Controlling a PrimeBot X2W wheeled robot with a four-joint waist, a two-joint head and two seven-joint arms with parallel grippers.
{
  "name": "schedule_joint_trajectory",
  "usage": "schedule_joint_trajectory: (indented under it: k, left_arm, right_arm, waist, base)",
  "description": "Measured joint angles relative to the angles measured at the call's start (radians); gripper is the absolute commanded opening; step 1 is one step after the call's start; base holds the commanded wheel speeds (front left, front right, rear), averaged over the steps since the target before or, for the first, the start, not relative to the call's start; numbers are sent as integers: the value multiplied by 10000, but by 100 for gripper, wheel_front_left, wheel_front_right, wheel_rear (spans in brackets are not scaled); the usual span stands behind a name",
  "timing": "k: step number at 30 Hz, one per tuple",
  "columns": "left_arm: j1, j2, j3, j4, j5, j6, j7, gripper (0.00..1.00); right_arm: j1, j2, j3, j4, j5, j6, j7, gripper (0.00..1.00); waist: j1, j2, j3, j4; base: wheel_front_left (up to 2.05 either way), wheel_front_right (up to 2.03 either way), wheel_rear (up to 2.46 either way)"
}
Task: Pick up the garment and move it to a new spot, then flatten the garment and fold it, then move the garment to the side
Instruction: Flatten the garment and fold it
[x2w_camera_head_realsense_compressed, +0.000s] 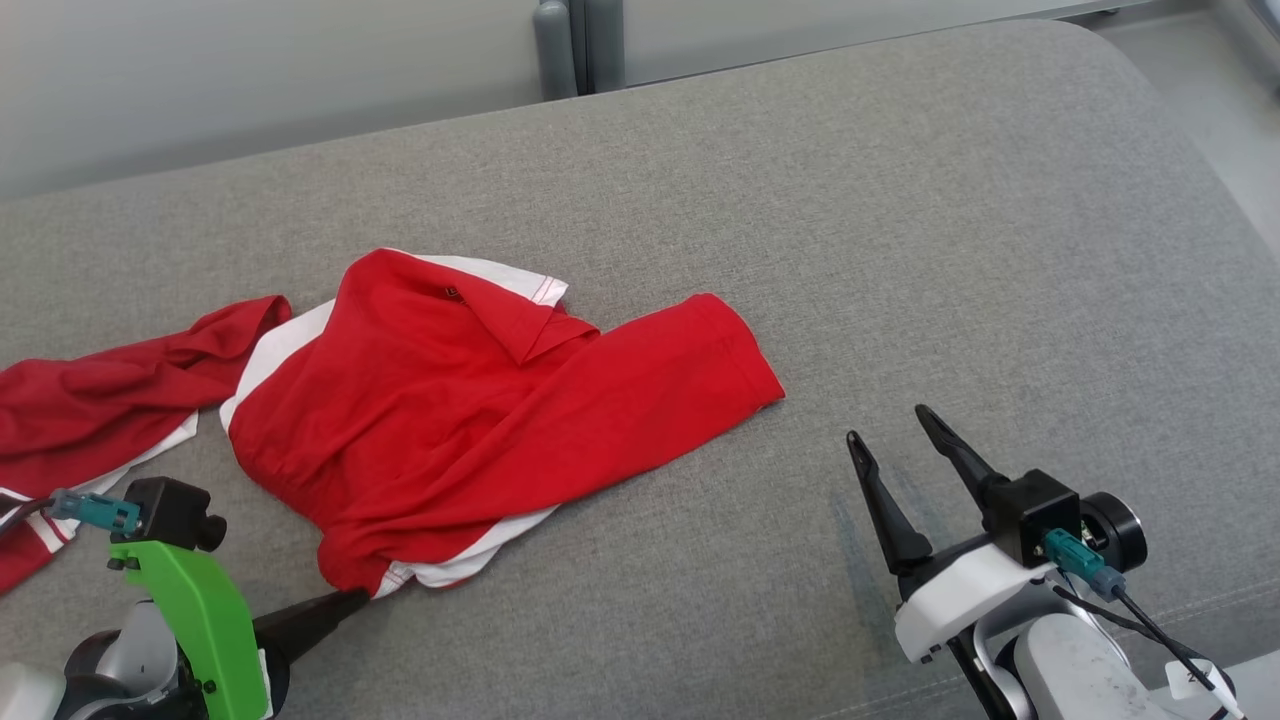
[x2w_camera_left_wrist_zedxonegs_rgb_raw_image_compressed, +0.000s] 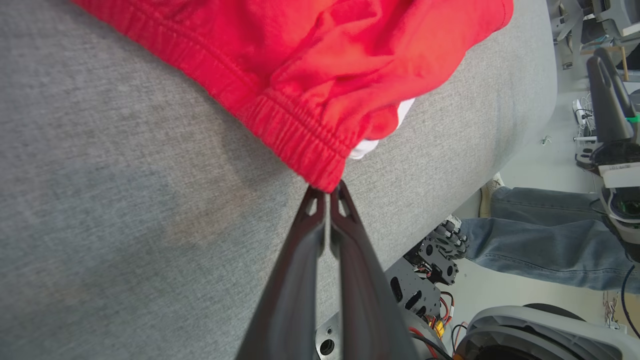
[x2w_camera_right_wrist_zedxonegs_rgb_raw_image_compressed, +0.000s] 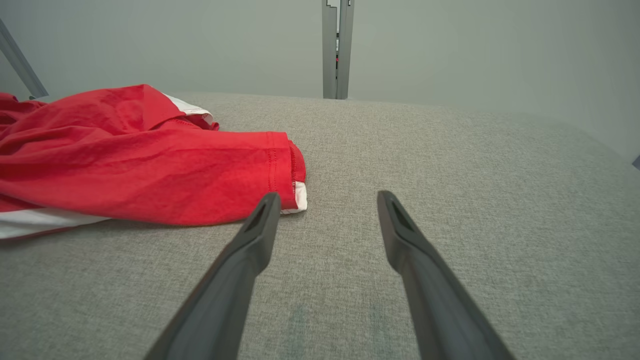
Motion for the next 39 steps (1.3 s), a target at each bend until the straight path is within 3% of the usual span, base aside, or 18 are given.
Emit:
schedule_joint_trajectory:
  k: [9, 11, 12, 21, 26, 34, 39]
  left_arm:
    - [-258, 94, -8, -424, -395, 86, 696, 1]
    - [-266, 161, 150, -424, -391, 167, 639, 60]
    - [-265, 207, 276, -422, -391, 234, 571, 100]
    - [666, 500, 635, -897, -54, 410, -209, 100]
    - [1414, 192, 518, -1223, 548, 577, -917, 100]
    - [2041, -901, 42, -1484, 669, 644, -1793, 100]
    - [2059, -1221, -236, -1202, 1768, 566, -2627, 100]
  right_arm:
    - [-63, -2, -12, 56, -2, -10, 0, 100]
    - [-206, 25, 105, 90, -8, 71, 0, 100]
    - [-253, 63, 146, 92, -13, 84, 0, 100]
    - [-141, 125, -59, 159, -12, 48, 0, 100]
    - [79, 13, -268, 153, 0, -40, 0, 100]
    - [80, -105, -301, 109, -17, -29, 0, 100]
    - [69, -107, -255, 63, -92, -19, 0, 100]
  waist:
    - [0, 0, 127, -44]
    - [0, 0, 114, -86]
    - [0, 0, 104, -118]
    - [0, 0, -56, -362]
    - [0, 0, -44, -144]
    - [0, 0, -71, 289]
    - [0, 0, -89, 562]
  base:
    - [0, 0, 0]
    - [0, 0, 0]
    - [0, 0, 0]
    - [0, 0, 0]
    - [0, 0, 0]
    - [0, 0, 0]
    - [0, 0, 0]
